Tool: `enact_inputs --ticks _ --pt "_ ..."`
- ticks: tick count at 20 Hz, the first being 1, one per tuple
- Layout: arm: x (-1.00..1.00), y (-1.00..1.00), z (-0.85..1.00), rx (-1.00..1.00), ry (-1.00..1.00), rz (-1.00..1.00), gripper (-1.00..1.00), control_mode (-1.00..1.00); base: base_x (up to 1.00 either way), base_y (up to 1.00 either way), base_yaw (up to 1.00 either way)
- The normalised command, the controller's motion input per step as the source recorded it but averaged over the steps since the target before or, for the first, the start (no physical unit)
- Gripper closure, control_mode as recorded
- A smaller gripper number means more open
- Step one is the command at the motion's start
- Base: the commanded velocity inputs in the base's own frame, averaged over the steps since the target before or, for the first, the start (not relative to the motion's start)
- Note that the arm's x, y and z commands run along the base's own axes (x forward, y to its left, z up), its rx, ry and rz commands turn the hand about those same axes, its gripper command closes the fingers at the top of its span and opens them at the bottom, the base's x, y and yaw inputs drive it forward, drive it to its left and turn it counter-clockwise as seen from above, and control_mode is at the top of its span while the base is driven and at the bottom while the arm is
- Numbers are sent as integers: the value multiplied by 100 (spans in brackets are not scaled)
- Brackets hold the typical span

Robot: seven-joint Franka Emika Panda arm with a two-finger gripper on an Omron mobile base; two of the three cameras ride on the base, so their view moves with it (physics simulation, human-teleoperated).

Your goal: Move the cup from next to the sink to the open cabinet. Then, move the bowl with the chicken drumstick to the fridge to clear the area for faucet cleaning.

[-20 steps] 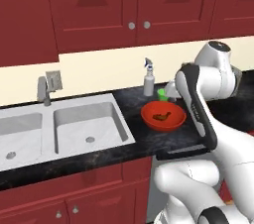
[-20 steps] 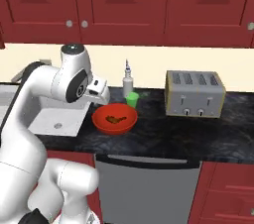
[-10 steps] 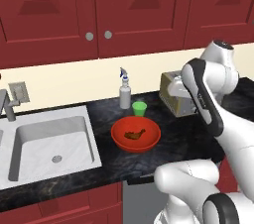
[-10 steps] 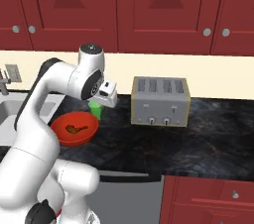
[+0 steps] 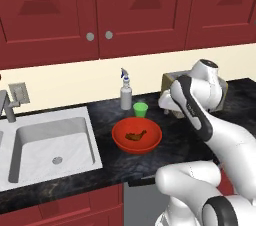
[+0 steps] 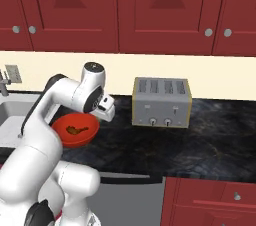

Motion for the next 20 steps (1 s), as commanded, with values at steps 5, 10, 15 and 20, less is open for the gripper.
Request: enact_inputs --ticks 5,10,15,20 --pt "21 0 -67 0 0 -5 -100 -100 0 0 0" --pt "32 3 -48 0 0 -5 -100 -100 0 0 0" --pt "50 18 -44 0 2 -3 -100 -100 0 0 0" --pt "35 13 -49 0 3 -2 -100 -100 0 0 0"
